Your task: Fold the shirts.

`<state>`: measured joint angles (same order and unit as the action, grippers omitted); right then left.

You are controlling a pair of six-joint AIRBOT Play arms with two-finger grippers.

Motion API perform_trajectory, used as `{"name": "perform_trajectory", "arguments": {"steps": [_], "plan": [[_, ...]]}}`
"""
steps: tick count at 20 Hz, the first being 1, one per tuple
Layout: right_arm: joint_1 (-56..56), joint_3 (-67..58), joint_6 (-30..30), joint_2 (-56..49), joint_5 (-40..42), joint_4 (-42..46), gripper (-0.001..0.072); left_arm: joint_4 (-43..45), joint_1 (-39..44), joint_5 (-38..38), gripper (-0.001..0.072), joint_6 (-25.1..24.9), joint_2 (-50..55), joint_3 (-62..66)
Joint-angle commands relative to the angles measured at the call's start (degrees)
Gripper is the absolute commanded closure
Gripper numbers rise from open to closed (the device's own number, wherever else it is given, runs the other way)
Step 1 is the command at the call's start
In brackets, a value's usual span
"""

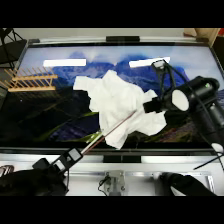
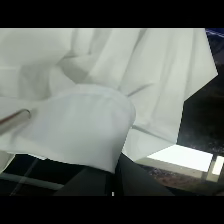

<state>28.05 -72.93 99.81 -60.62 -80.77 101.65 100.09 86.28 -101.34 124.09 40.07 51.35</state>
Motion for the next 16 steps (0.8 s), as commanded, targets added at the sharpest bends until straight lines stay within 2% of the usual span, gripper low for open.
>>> {"name": "perform_trajectory", "arguments": {"steps": [1, 6, 8, 12, 16], "plan": [[-0.02, -0.22, -0.24, 0.13, 0.11, 0.11, 0.0656, 2.84, 0.83, -4.37, 0.0658, 3.04, -1.84, 4.07], [-0.04, -0.22, -0.02, 0.13, -0.11, 0.70, 0.0656, -1.75, 8.94, -4.15, 0.0658, 1.84, 0.59, 4.04], [-0.02, -0.22, 0.44, 0.15, -0.35, 0.57, 0.0657, -1.68, 12.63, -2.64, 0.0658, 4.39, 2.99, 2.47], [-0.02, -0.22, 0.35, 0.17, -1.99, 0.33, 0.0657, 2.60, 13.29, 0.90, 0.0658, 14.93, 4.28, 0.85], [-0.02, -0.28, 0.09, 3.02, -0.35, -1.31, 0.0657, 4.57, 8.35, 8.35, 0.0658, 15.28, 4.68, 0.63]]}}
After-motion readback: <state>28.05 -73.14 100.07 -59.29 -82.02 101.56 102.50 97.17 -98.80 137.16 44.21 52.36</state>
